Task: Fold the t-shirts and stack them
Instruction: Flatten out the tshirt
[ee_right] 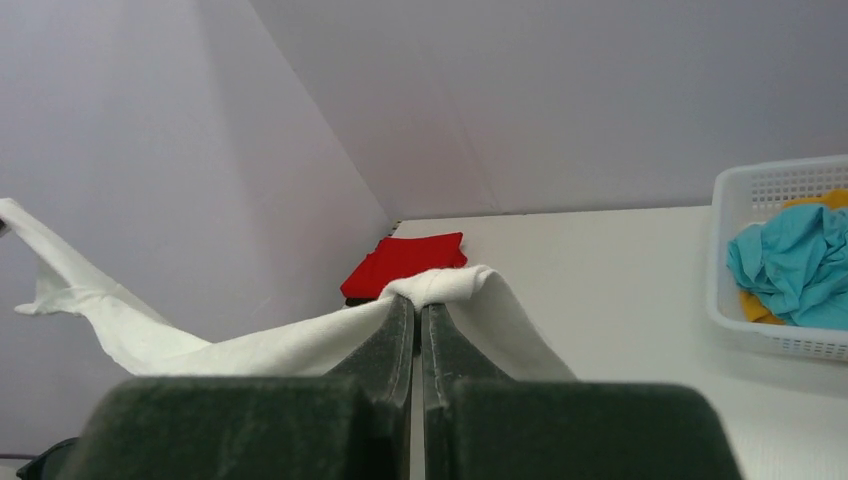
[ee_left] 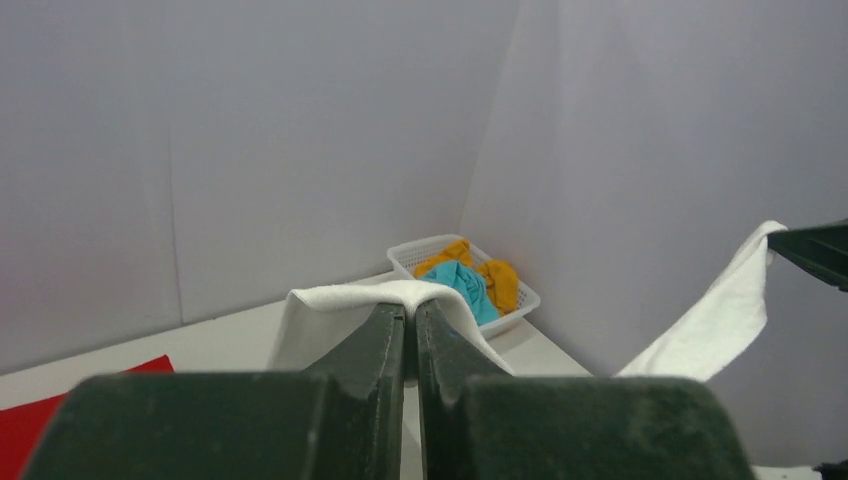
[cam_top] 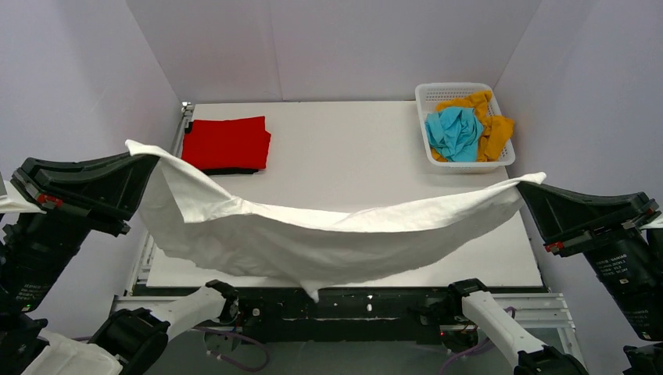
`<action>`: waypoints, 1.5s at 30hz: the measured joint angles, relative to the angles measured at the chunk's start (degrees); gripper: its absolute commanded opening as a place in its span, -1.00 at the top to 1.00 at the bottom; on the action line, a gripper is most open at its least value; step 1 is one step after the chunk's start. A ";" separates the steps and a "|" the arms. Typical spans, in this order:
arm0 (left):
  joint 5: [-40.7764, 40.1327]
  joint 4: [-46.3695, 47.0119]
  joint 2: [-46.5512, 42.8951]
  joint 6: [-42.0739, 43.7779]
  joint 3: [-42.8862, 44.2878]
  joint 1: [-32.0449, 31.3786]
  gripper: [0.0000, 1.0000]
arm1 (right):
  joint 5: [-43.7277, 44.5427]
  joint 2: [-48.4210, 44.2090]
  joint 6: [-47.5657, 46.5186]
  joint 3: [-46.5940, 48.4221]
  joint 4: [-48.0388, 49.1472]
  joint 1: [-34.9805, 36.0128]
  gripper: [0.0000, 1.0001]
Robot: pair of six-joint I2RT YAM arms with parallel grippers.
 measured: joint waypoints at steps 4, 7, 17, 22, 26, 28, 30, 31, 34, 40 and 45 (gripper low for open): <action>0.22 4.31 3.28 0.15 1.31 2.56 1.00 | 0.83 0.20 -0.22 -0.68 -0.33 0.00 0.97; -2.80 6.14 6.29 1.60 1.27 2.80 1.00 | 4.63 1.16 -0.74 -1.38 -0.26 0.00 0.97; -20.59 15.32 16.44 10.05 -27.50 3.37 1.00 | 22.10 7.76 -0.42 -31.32 7.41 0.00 0.97; -23.85 21.11 22.08 7.10 -49.46 8.37 1.00 | 24.13 13.90 0.37 -51.67 15.65 -0.42 0.97; -22.75 25.68 28.00 2.36 -60.15 13.31 1.00 | 23.04 17.42 0.76 -62.93 22.99 -1.79 0.97; -21.38 27.78 31.98 -0.17 -61.90 15.17 1.00 | 22.43 20.61 0.68 -65.48 27.41 -2.58 0.97; -20.39 29.92 35.30 -1.79 -61.99 16.22 1.00 | 21.97 24.30 0.42 -66.69 31.30 -3.21 0.97; -19.96 30.97 36.70 -2.36 -61.99 16.52 1.00 | 21.77 26.10 0.20 -67.17 33.27 -3.45 0.97; -18.97 33.09 40.09 -4.04 -61.77 16.76 1.00 | 21.64 30.36 -0.87 -67.73 37.99 -3.78 0.97; -18.53 34.69 46.21 -5.66 -56.52 16.92 1.00 | 22.86 36.96 -2.80 -66.45 43.76 -3.89 0.97; -18.40 33.64 51.87 -6.75 -48.96 17.81 1.00 | 24.68 43.32 -3.80 -60.98 45.00 -4.63 0.97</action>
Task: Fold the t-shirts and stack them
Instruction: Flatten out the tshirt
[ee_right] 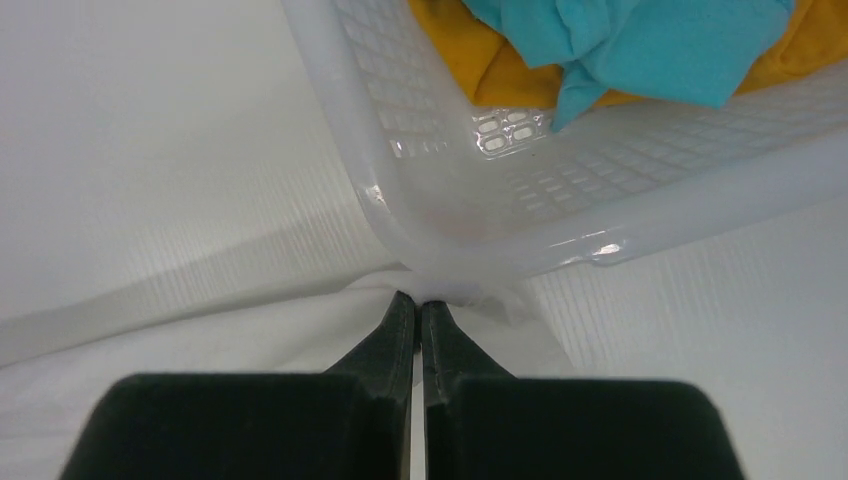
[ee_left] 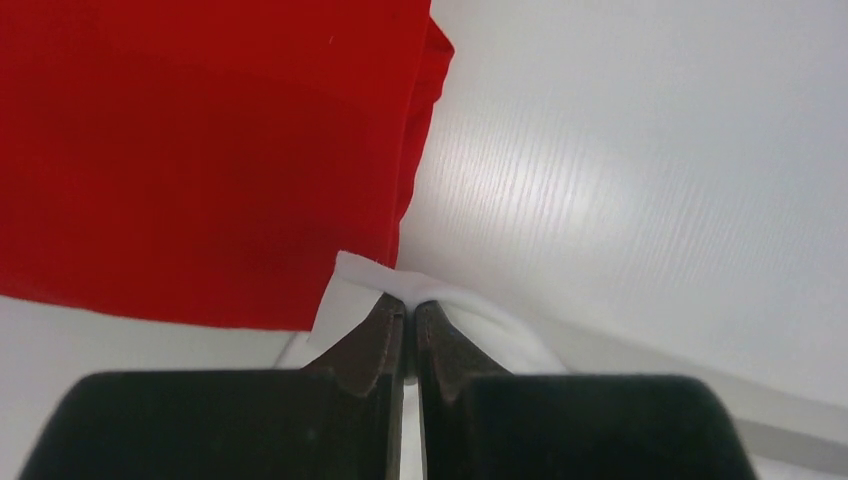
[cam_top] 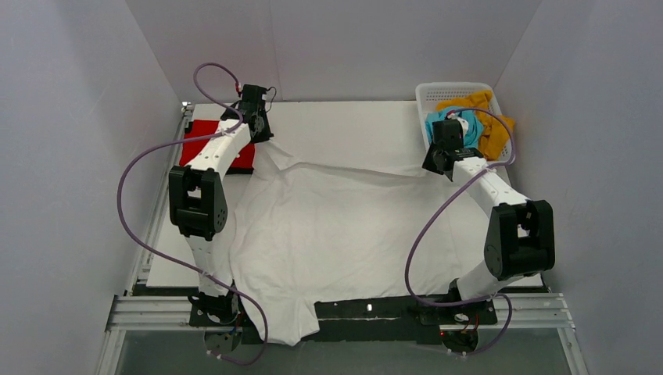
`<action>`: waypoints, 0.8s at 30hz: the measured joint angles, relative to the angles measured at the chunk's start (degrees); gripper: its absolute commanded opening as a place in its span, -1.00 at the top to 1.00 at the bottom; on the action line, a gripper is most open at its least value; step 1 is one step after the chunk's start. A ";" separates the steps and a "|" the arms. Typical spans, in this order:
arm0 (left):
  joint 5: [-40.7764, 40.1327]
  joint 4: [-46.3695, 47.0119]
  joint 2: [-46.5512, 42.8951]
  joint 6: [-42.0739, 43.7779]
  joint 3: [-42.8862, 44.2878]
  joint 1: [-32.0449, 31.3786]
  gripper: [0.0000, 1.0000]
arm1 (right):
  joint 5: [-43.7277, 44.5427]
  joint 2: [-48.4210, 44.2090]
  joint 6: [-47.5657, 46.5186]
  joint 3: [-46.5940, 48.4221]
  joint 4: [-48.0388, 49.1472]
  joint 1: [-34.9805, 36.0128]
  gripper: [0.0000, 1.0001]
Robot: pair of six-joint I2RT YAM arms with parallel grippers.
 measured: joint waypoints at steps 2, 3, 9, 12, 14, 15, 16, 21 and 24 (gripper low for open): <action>-0.02 -1.29 3.23 -0.59 4.20 0.31 1.00 | 0.17 2.25 0.04 1.99 -0.04 -0.20 0.97; -0.04 -2.19 5.11 -0.85 6.56 0.44 1.00 | 0.44 3.76 0.13 3.13 0.00 -0.24 0.97; -1.33 -7.13 16.02 -0.87 18.80 0.59 0.84 | 1.27 10.69 0.13 6.21 1.07 -0.37 0.84; -1.92 -9.57 20.24 -0.33 23.37 0.66 0.19 | 1.60 13.55 -0.02 8.22 0.87 -0.37 0.63; -1.95 -10.62 21.49 0.02 24.55 0.76 -0.16 | 2.08 14.43 0.00 9.35 0.81 -0.37 0.47; -1.73 -10.88 21.55 0.11 24.55 0.85 -0.33 | 2.29 14.49 0.00 9.77 0.74 -0.37 0.39; -1.33 -11.23 21.55 0.28 24.52 0.96 -0.44 | 2.56 14.49 0.02 10.19 0.70 -0.37 0.26; 2.05 -10.73 21.42 0.20 24.09 1.16 -0.96 | 2.29 14.10 0.20 11.21 0.79 -0.44 -0.32; 4.04 -10.86 21.33 -0.48 23.93 1.25 -0.97 | 1.01 13.33 0.13 11.10 0.85 -0.59 -0.41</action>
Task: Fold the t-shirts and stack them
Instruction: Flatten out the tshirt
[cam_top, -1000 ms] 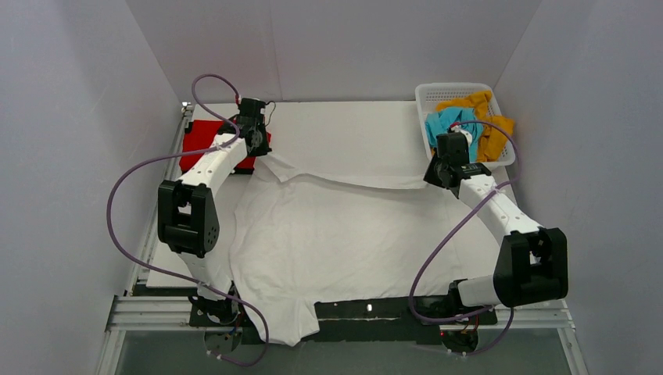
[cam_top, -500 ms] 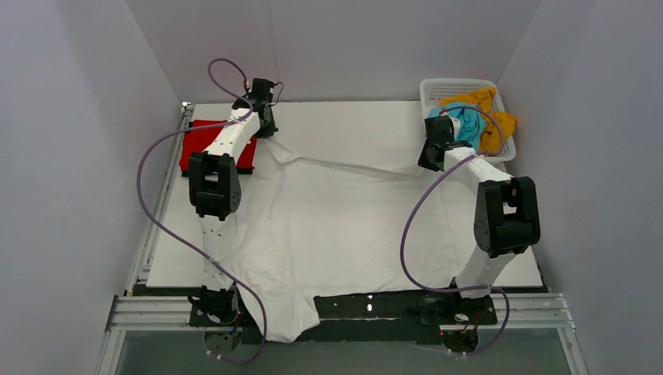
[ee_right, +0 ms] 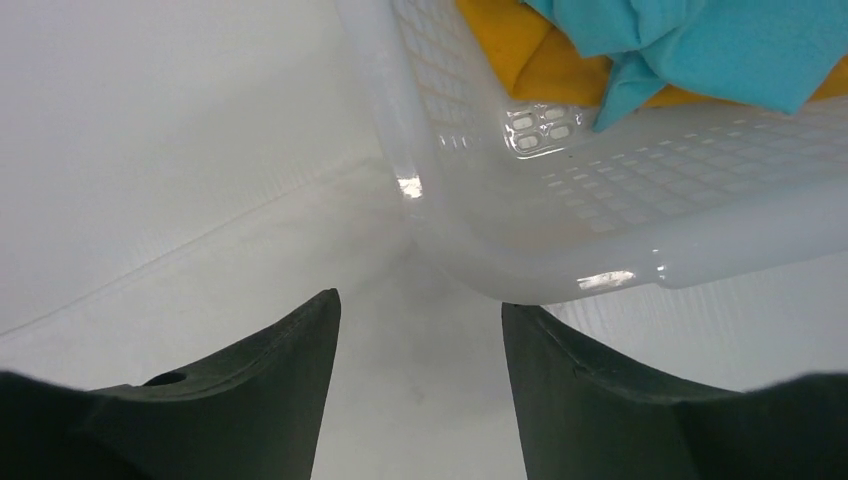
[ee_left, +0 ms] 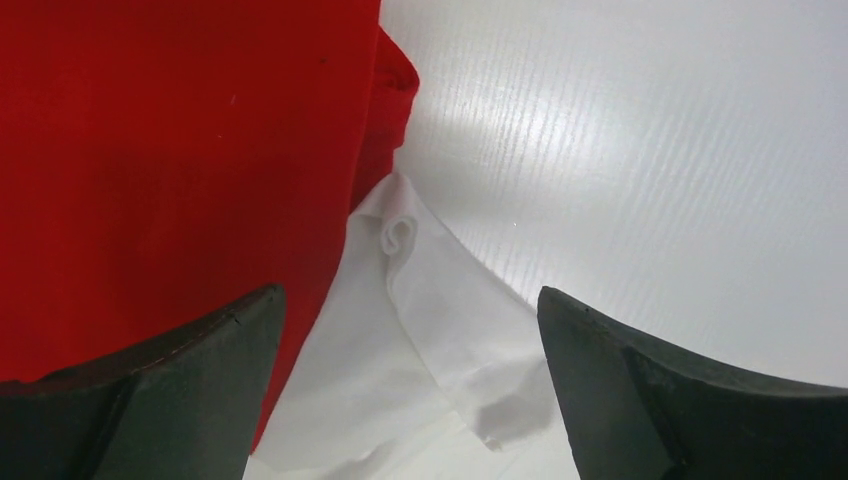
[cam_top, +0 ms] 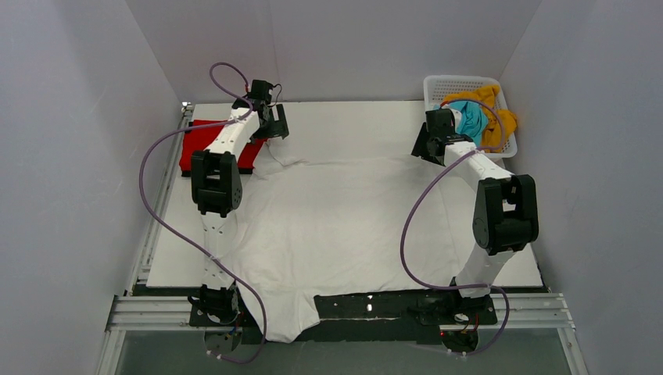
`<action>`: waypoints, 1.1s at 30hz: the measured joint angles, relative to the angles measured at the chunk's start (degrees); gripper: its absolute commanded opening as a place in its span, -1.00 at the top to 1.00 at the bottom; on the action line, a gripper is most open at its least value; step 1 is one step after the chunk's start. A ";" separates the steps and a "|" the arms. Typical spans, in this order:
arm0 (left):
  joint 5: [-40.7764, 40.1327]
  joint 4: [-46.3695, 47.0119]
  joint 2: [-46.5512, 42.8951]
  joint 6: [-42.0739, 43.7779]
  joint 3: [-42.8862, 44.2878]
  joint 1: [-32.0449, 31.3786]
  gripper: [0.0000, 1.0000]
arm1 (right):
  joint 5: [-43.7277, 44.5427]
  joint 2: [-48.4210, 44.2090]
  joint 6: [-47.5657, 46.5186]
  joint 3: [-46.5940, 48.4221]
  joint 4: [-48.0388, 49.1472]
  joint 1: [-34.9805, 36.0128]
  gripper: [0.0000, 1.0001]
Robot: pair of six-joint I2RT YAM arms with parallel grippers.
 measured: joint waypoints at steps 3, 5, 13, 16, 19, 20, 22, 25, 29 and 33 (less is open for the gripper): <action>2.29 -0.11 -1.22 -0.70 -1.51 0.00 -0.97 | -1.79 -1.66 -0.09 -0.70 0.39 -0.11 -0.49; 3.61 -0.24 -3.15 -1.33 -3.56 0.00 -0.96 | -3.37 -2.93 -0.33 -1.20 0.76 -0.11 -0.56; 8.17 3.13 -20.00 -7.28 -23.02 0.00 -0.97 | -10.67 -8.31 -2.36 -6.14 2.56 1.11 -0.67; 11.58 5.88 -24.70 -10.29 -29.70 0.00 -0.96 | -11.98 -9.84 -3.21 -8.35 3.26 2.91 -0.67; 15.23 9.86 -25.09 -12.79 -33.07 0.00 -0.96 | -12.94 -10.51 -3.80 -9.81 3.58 4.79 -0.67; 16.48 10.97 -24.46 -13.79 -33.51 -0.02 -0.96 | -13.25 -10.54 -3.89 -10.14 3.56 5.29 -0.67; 17.90 12.41 -23.08 -15.08 -33.48 -0.07 -0.97 | -13.49 -10.64 -3.96 -10.93 3.63 5.86 -0.67; 19.10 14.01 -20.90 -16.65 -33.42 -0.55 -0.96 | -13.33 -11.52 -3.91 -12.94 3.67 6.01 -0.67; 18.82 14.03 -17.59 -17.42 -31.74 -1.40 -0.54 | -12.02 -13.57 -3.52 -14.60 2.45 6.01 -0.67; 18.03 13.46 -14.27 -17.53 -28.79 -2.25 -0.07 | -10.19 -16.24 -3.08 -15.34 1.97 6.01 -0.66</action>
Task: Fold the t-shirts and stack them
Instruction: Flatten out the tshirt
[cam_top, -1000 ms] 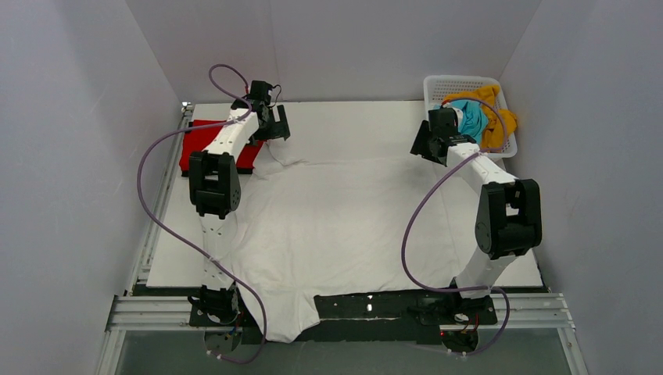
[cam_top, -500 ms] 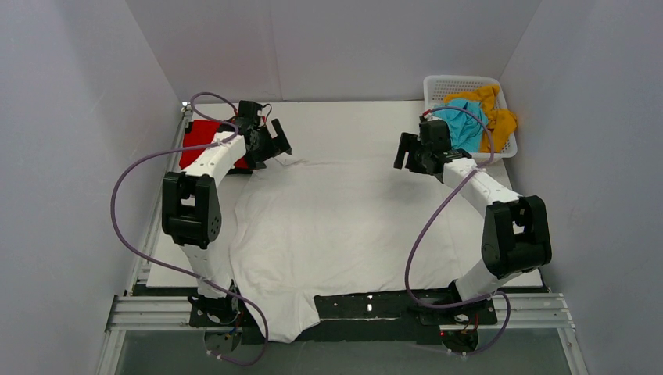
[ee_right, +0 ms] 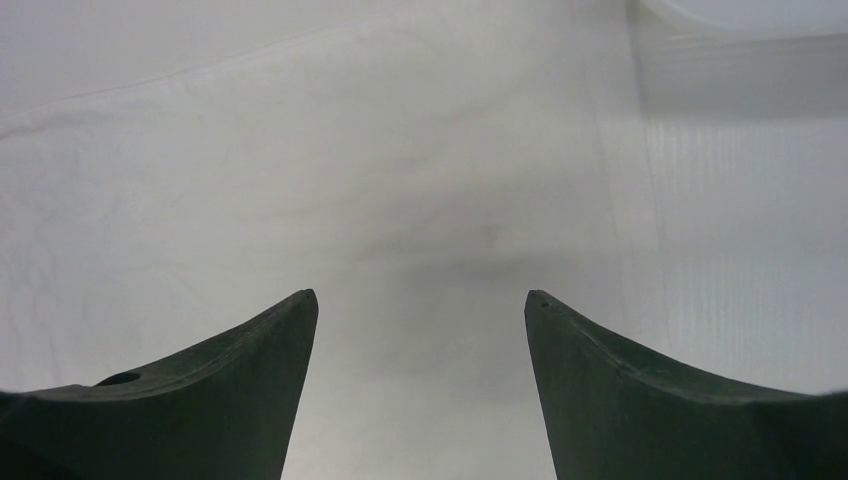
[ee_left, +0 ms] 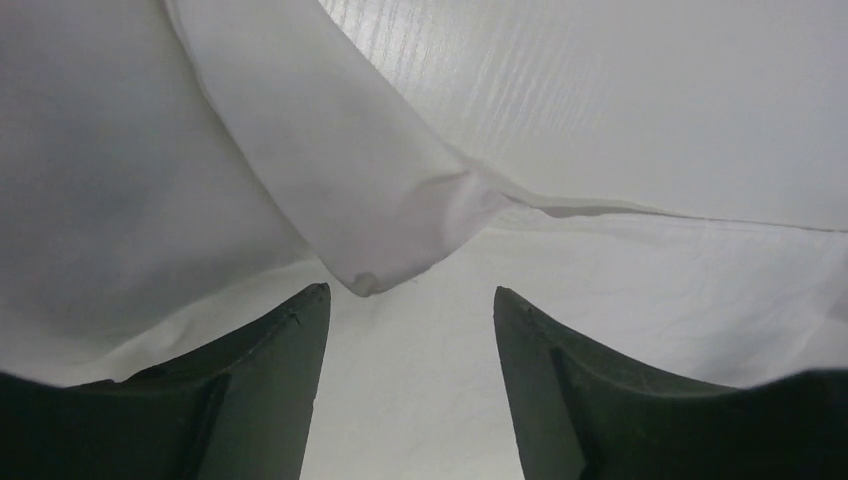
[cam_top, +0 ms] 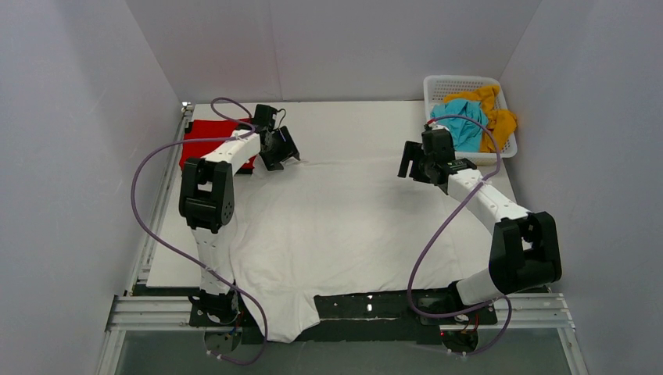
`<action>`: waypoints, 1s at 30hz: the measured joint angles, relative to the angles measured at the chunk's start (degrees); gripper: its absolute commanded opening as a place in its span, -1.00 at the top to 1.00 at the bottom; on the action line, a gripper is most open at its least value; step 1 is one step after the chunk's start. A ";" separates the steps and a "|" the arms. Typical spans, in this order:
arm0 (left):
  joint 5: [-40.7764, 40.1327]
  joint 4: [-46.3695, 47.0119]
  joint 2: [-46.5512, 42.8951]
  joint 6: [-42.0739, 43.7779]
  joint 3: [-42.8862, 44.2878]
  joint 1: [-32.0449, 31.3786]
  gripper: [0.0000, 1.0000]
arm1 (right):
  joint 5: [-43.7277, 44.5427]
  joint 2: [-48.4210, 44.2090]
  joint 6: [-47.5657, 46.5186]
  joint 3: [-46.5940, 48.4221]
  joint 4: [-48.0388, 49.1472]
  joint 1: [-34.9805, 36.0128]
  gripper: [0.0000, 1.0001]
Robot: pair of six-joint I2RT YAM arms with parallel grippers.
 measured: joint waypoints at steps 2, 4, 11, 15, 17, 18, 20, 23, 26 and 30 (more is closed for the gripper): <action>-0.57 -0.46 0.55 0.13 0.35 -0.42 0.04 | 1.03 -1.73 0.20 -0.83 -0.39 0.00 -0.66; -1.11 -0.90 0.79 0.15 0.59 -0.76 0.15 | 1.68 -2.62 0.24 -1.31 -0.76 0.00 -0.66; -4.33 -4.50 2.93 1.22 4.98 -1.64 0.68 | 3.56 -3.37 0.42 -3.21 -2.10 0.00 -0.66; -7.39 -7.96 6.05 2.97 11.58 -1.79 1.00 | 4.48 -3.85 0.42 -3.96 -2.60 0.00 -0.66; -8.59 -8.92 7.72 3.93 14.47 -1.79 1.00 | 4.87 -4.22 0.42 -4.00 -2.91 0.00 -0.66; -9.07 -9.49 8.55 4.63 15.80 -1.79 1.00 | 5.03 -4.46 0.39 -4.02 -3.04 0.00 -0.66; -9.86 -10.19 10.05 5.97 17.90 -1.79 1.00 | 5.35 -4.92 0.39 -4.02 -3.10 0.00 -0.66; -10.34 -10.56 12.50 7.76 20.04 -1.79 1.00 | 5.97 -5.46 0.37 -4.04 -3.13 0.00 -0.66; -10.05 -10.67 15.45 9.55 22.53 -1.79 1.00 | 6.38 -5.70 0.33 -4.04 -3.32 0.00 -0.66; -8.59 -9.81 21.94 10.80 30.42 -1.84 1.00 | 7.10 -6.12 0.20 -4.04 -4.76 0.00 -0.66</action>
